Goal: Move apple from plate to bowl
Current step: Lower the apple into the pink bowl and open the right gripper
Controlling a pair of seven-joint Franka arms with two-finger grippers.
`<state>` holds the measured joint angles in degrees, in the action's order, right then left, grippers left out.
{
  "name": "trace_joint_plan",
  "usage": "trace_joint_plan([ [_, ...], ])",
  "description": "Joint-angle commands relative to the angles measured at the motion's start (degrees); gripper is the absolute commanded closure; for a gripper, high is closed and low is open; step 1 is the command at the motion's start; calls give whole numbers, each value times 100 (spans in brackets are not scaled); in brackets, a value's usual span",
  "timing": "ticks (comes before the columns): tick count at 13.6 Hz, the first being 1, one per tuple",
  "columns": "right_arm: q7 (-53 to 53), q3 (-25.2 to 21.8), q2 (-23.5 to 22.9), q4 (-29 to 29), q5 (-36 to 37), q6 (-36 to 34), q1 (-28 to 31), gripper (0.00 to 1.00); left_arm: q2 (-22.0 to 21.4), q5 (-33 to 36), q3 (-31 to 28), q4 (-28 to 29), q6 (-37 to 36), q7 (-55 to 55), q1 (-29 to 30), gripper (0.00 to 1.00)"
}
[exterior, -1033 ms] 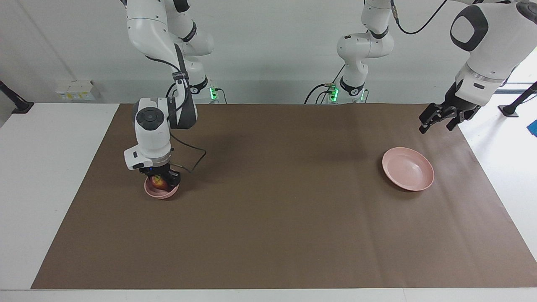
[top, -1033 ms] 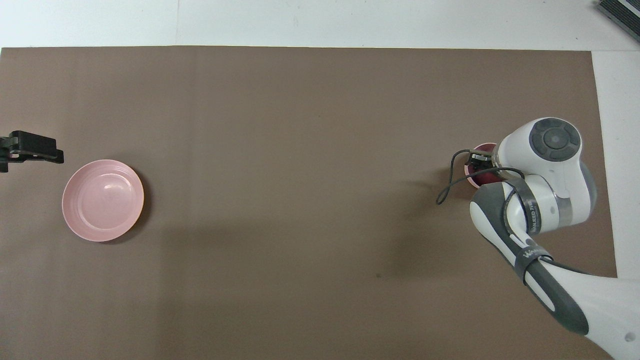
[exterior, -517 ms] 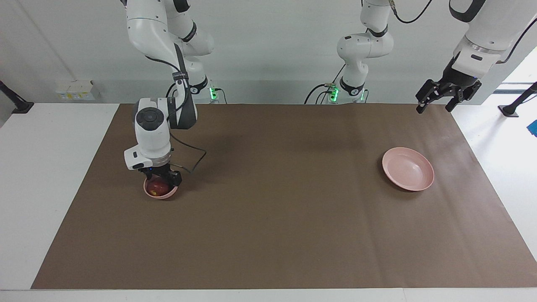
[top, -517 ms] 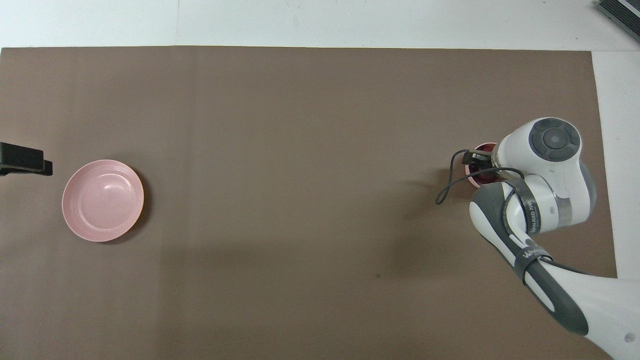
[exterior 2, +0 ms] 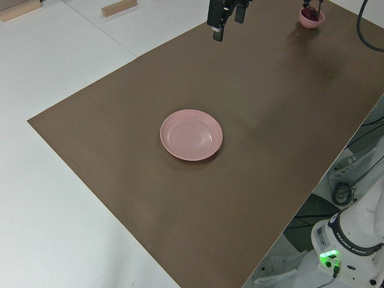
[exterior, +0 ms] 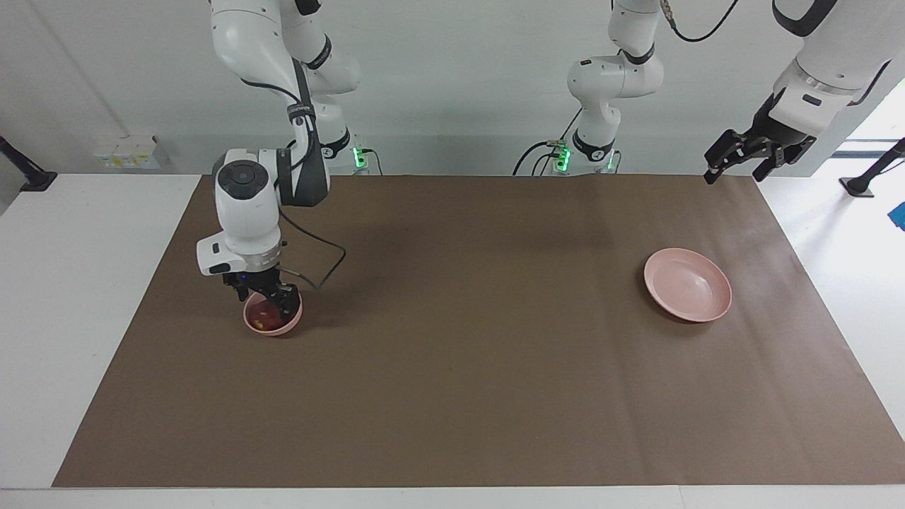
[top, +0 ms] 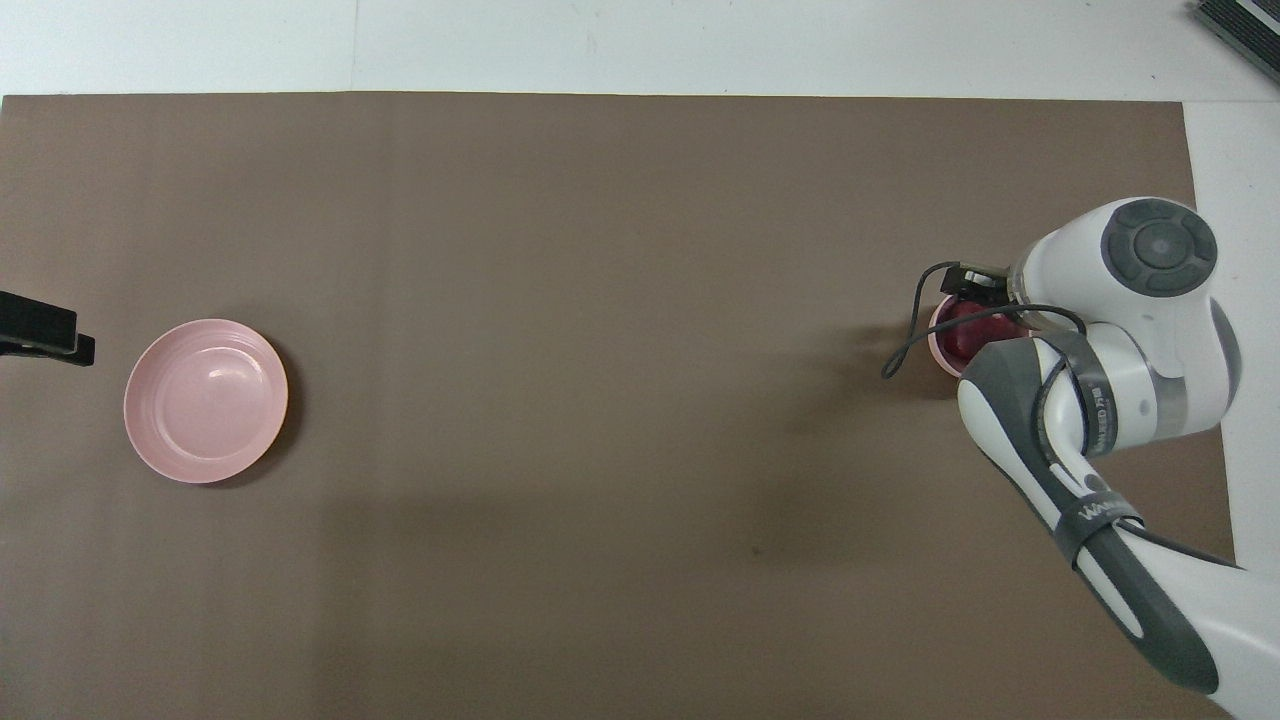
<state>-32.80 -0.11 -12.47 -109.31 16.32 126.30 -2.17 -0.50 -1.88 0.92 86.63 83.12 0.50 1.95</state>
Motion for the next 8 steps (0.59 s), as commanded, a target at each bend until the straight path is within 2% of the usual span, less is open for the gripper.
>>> trace_joint_plan([
  [1, 333, 142, 454, 200, -348, -701, 6, 0, 182, 240, -75, -304, -139, 398, -89, 0],
  [4, 1386, 142, 1113, 200, -928, -1403, 6, 0, 33, 170, -31, -76, -68, 415, -90, 0],
  [8, 2688, -41, 1879, 296, -1359, -2432, 103, 0, 33, 144, -22, -84, -95, 389, -89, 0],
])
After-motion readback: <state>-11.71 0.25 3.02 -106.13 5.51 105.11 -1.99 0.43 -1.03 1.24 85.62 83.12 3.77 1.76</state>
